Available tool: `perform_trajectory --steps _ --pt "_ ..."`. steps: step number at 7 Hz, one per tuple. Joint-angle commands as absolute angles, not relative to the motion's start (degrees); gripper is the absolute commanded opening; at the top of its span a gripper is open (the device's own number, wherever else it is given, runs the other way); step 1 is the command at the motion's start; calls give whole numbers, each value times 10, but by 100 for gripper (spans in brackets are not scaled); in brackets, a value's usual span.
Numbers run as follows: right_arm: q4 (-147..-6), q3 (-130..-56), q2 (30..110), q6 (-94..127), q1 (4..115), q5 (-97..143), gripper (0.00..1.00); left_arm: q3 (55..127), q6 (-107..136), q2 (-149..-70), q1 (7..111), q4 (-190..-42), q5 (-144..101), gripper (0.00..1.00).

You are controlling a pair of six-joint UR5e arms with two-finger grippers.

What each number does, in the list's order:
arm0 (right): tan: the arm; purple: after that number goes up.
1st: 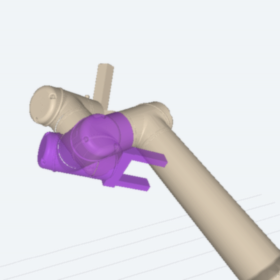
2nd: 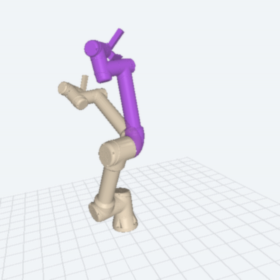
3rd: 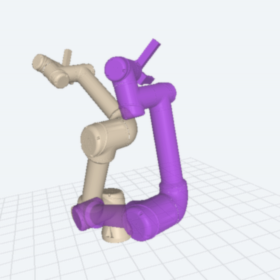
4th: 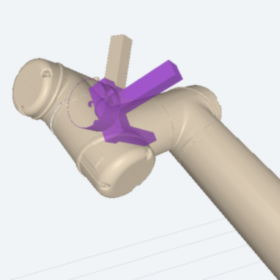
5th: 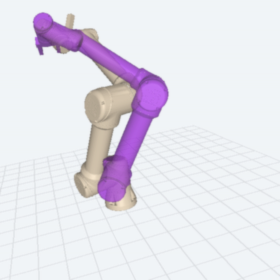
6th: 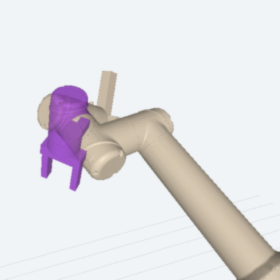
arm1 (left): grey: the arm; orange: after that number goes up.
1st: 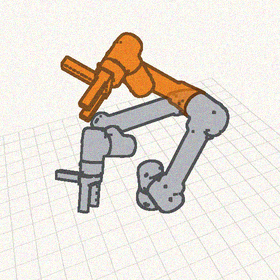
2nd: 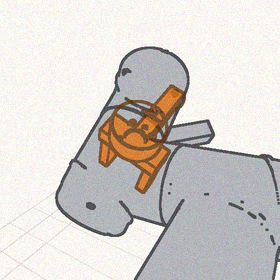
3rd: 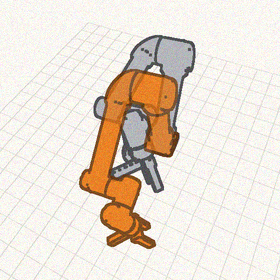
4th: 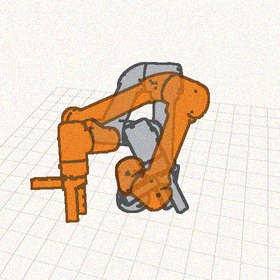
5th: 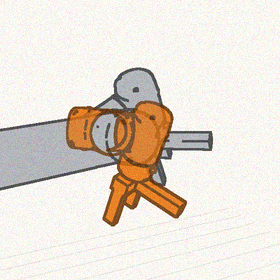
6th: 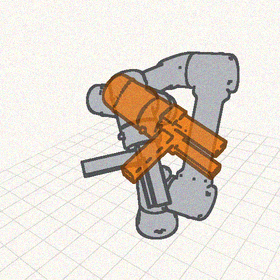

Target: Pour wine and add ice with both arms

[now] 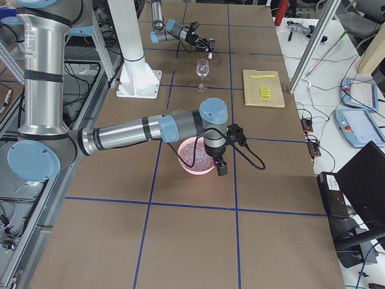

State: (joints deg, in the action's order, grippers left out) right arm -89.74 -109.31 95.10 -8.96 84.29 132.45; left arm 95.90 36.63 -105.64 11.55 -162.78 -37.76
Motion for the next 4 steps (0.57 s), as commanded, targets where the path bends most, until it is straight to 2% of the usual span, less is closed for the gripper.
perform_trajectory --steps 1,4 --pt "-897 -1092 951 -90 843 1325 100 959 303 -1090 114 -1620 -377 0" --pt "-897 -1092 952 -90 843 1324 100 959 231 -1118 110 -1594 -375 0"
